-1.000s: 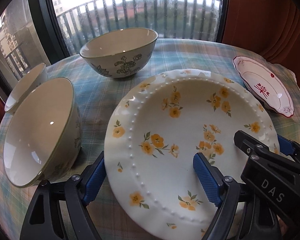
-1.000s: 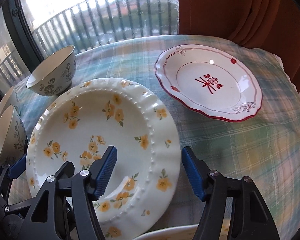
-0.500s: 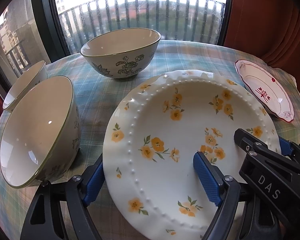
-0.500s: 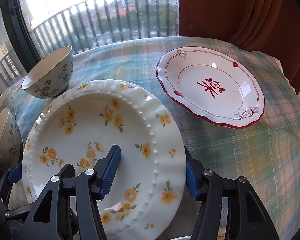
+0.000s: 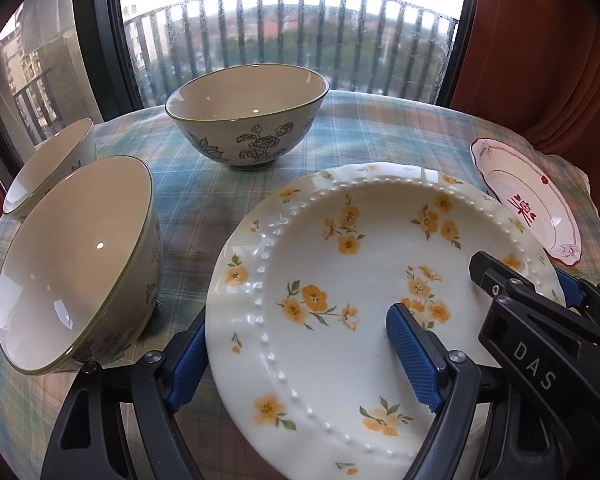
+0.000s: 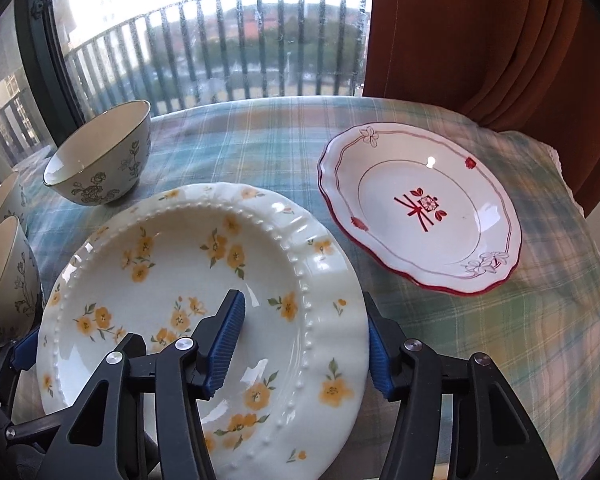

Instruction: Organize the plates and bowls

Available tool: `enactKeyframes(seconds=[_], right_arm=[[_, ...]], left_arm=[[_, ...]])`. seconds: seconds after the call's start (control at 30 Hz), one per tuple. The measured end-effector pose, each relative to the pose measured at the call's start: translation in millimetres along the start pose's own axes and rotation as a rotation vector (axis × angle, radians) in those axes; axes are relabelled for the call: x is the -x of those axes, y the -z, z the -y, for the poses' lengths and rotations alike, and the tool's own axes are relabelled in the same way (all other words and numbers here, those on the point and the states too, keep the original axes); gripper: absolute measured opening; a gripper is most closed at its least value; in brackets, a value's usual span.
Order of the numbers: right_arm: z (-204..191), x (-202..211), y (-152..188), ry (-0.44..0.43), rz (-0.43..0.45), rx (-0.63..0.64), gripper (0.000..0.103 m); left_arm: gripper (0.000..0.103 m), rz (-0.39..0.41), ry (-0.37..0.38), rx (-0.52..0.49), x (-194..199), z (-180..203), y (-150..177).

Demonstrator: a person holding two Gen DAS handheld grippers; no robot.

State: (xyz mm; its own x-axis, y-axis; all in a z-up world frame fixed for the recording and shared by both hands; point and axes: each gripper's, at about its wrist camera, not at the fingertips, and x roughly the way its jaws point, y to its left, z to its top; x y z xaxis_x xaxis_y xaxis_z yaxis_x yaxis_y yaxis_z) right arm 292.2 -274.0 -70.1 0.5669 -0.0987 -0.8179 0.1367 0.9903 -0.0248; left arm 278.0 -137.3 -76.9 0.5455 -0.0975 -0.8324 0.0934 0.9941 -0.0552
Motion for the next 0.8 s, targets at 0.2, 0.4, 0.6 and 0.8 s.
enactKeyframes(seconds=[0.2,0.4,0.6,0.8], right_arm=[[4.9,10.0,1.6,-0.005,-0.004,-0.025,0.059],[5.1,13.6,9.7,0.003,-0.014,-0.026,0.059],[7.6,8.8,17.9,-0.007,-0.044,-0.042,0.059],[9.8,3.2,20.8,-0.028,-0.057,-0.034,0.059]], left_arm=[[0.085,0.004,0.023,-0.018,7.1,2.8,2.2],[0.085,-0.013,0.030,-0.021,4.8,3.0,5.2],[0.085,-0.011,0.018,-0.047,2.9,5.6,11.2],[0.085,0.025,0.009,-0.071,2.2,6.7,14.0]])
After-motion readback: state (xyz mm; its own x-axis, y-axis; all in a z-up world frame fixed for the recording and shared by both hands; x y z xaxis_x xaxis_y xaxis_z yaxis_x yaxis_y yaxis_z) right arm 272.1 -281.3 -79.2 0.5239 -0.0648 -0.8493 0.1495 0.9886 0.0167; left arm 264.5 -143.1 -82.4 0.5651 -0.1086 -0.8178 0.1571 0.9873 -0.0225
